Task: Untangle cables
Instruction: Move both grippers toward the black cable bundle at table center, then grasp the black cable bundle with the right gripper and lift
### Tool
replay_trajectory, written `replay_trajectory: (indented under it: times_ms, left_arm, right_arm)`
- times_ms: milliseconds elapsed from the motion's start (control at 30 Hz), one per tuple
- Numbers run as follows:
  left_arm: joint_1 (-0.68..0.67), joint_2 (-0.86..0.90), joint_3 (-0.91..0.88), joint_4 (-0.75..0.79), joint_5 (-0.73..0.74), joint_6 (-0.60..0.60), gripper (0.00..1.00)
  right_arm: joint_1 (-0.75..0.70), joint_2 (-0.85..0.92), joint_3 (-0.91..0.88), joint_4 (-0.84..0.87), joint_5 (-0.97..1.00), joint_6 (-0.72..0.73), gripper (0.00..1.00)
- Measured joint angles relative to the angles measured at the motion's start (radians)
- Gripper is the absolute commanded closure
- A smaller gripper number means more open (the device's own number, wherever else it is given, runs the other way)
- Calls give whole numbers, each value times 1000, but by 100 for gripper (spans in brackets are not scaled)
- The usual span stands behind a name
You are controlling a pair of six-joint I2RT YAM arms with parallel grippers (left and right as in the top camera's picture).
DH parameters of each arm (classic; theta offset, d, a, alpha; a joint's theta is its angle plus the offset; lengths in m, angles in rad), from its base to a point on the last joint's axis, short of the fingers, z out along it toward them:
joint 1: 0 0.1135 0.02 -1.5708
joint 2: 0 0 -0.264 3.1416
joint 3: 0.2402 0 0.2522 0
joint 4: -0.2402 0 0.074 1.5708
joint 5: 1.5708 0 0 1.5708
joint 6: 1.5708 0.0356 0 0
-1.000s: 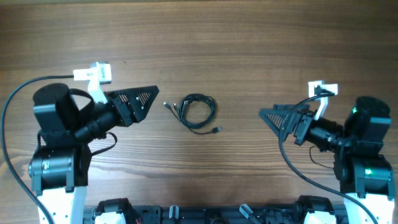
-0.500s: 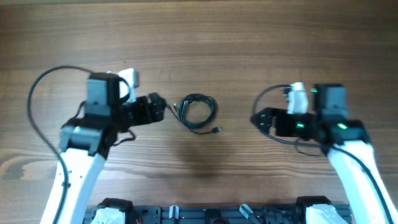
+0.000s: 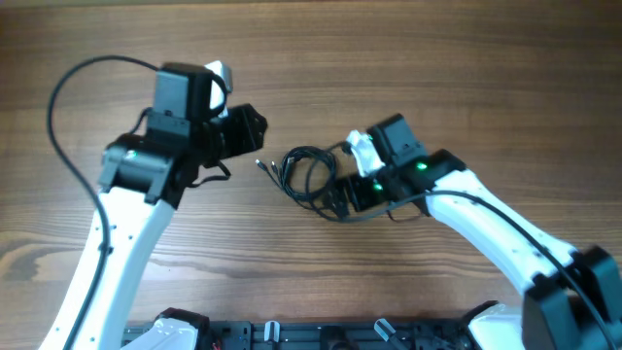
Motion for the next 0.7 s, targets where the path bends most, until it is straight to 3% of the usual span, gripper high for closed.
replay_trajectory:
  times_ms: [167,267,567,700]
  left_arm:
    - [0,-72,73,-52,14,-3,58]
    - [0,-111,77,-77,15,-3,56]
    - [0,-124,77,-115,15,-3,53]
    - [0,-124,77,-132,15,-3,53]
  right_arm:
    - [48,95,6,344,19,92,0]
    - [82,146,8,441,28,187,4]
    - [100,230,8,389,125,440,8]
    - [100,230,17,334,142,466,21]
